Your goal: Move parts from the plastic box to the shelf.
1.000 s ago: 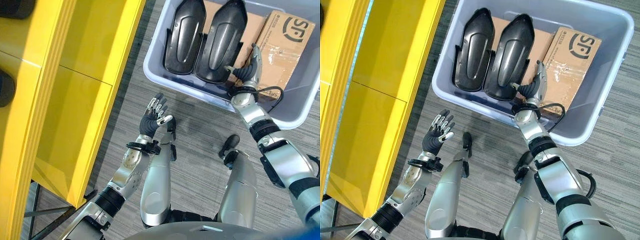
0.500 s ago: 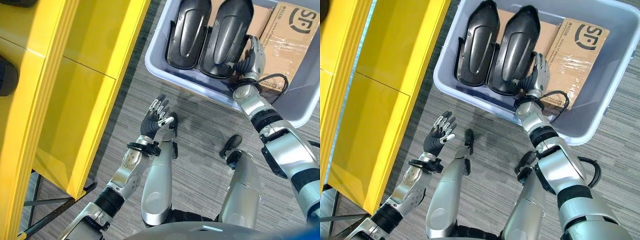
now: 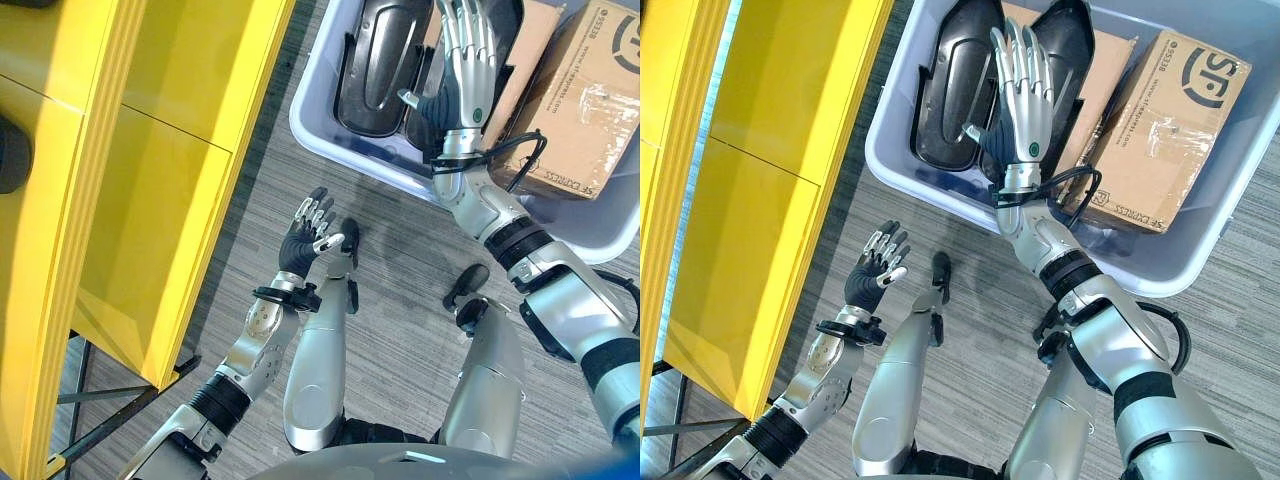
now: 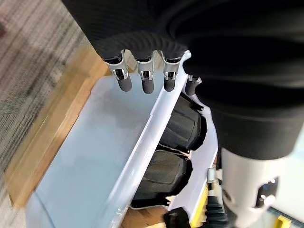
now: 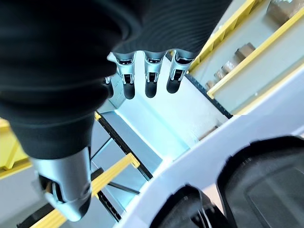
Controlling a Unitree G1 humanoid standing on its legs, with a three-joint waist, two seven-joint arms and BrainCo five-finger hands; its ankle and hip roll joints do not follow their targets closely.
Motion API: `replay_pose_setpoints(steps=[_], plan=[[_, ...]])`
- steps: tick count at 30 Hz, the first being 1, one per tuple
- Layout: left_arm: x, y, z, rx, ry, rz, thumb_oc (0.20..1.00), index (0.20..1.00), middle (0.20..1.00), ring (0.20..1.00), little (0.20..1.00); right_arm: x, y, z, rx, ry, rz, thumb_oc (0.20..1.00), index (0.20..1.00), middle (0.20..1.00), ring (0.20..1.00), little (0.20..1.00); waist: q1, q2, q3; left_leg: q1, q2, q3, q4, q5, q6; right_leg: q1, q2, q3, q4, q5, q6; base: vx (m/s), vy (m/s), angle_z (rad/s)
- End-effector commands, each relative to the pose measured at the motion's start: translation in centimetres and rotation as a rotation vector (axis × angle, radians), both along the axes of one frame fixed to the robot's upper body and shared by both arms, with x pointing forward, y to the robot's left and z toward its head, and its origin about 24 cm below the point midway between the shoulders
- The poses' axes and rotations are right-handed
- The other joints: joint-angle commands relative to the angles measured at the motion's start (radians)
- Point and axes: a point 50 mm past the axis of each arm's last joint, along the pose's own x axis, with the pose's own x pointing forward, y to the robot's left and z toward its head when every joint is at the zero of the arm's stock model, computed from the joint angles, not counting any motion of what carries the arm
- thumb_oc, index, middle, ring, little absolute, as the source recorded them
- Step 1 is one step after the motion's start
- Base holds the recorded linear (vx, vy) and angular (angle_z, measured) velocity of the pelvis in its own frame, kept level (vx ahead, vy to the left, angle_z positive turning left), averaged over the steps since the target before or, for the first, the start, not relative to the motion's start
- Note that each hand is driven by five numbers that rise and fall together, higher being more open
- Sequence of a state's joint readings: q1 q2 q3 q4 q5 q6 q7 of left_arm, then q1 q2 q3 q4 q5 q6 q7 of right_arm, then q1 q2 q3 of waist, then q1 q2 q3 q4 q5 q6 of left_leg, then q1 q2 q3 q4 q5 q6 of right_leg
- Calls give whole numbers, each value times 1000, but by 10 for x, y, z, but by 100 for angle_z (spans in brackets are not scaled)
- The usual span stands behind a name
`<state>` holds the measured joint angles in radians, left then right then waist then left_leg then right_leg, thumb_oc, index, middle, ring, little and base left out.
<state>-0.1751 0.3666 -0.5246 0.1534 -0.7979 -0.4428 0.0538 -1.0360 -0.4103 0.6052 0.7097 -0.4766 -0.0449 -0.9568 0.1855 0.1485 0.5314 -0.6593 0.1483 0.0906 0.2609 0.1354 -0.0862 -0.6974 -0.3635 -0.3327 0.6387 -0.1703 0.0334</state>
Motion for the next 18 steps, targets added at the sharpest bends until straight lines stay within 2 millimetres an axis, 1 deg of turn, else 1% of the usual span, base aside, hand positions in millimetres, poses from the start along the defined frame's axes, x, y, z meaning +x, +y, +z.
replay_pose_setpoints(steps=[1,3,4,5,6,7,9,11,14,16,18], plan=[[-6,-9,7,-104,-51,-58,1000,1000,1000,1000,1000,5,-10,6,-18,38,-10,1000,1000,1000,1000,1000,25,19,-11,-32,-51,10,41,-92,42,49,71,24,-36,4,22,0,0,0],[-5,-9,8,-91,-60,-61,1000,1000,1000,1000,1000,9,-10,-1,2,113,-7,1000,1000,1000,1000,1000,29,20,-11,-42,-50,10,40,-89,42,39,70,19,-38,10,23,-15,-9,-1],[-4,-10,8,-89,-59,-66,1000,1000,1000,1000,1000,10,-11,-4,39,136,-17,1000,1000,1000,1000,1000,32,21,-11,-47,-50,10,41,-88,42,35,69,17,-35,10,22,0,0,0],[-3,-11,10,-85,-58,-70,1000,1000,1000,1000,1000,14,-20,-10,168,172,-48,1000,1000,1000,1000,1000,38,25,-11,-58,-51,7,43,-88,43,23,66,14,-26,8,20,0,0,0],[-3,-11,10,-86,-57,-69,1000,1000,1000,1000,1000,15,-22,-10,174,177,-52,1000,1000,1000,1000,1000,38,25,-11,-60,-52,7,43,-88,43,22,66,14,-25,8,20,0,0,0],[-3,-10,10,-91,-53,-67,1000,1000,1000,1000,1000,16,-28,-13,243,190,-67,1000,1000,1000,1000,1000,39,28,-11,-68,-52,6,45,-89,43,14,66,14,-21,6,19,0,0,0],[-2,-11,10,-90,-57,-68,1000,1000,1000,1000,1000,17,-33,-14,277,181,-90,1000,1000,1000,1000,1000,41,30,-11,-79,-52,5,46,-90,43,4,64,14,-17,5,19,0,0,0],[-2,-13,10,-89,-59,-70,1000,1000,1000,1000,1000,15,-37,-11,264,123,-129,1000,1000,1000,1000,1000,41,33,-11,-89,-53,5,46,-90,45,-6,63,14,-13,4,20,0,0,0],[-3,-15,11,-92,-58,-69,1000,1000,1000,1000,1000,15,-37,-10,283,121,-132,1000,1000,1000,1000,1000,39,34,-11,-99,-54,7,46,-89,46,-18,63,15,-7,4,21,-2,11,0],[-3,-19,13,-92,-63,-67,1000,1000,1000,1000,1000,13,-39,-11,326,102,-145,1000,1000,1000,1000,1000,36,35,-11,-107,-55,7,46,-89,46,-26,63,19,-4,2,21,-1,15,1],[-3,-20,13,-98,-62,-65,1000,1000,1000,1000,1000,12,-39,-10,316,76,-147,1000,1000,1000,1000,1000,33,37,-11,-109,-56,10,43,-88,47,-29,63,21,-6,3,22,-4,27,3]])
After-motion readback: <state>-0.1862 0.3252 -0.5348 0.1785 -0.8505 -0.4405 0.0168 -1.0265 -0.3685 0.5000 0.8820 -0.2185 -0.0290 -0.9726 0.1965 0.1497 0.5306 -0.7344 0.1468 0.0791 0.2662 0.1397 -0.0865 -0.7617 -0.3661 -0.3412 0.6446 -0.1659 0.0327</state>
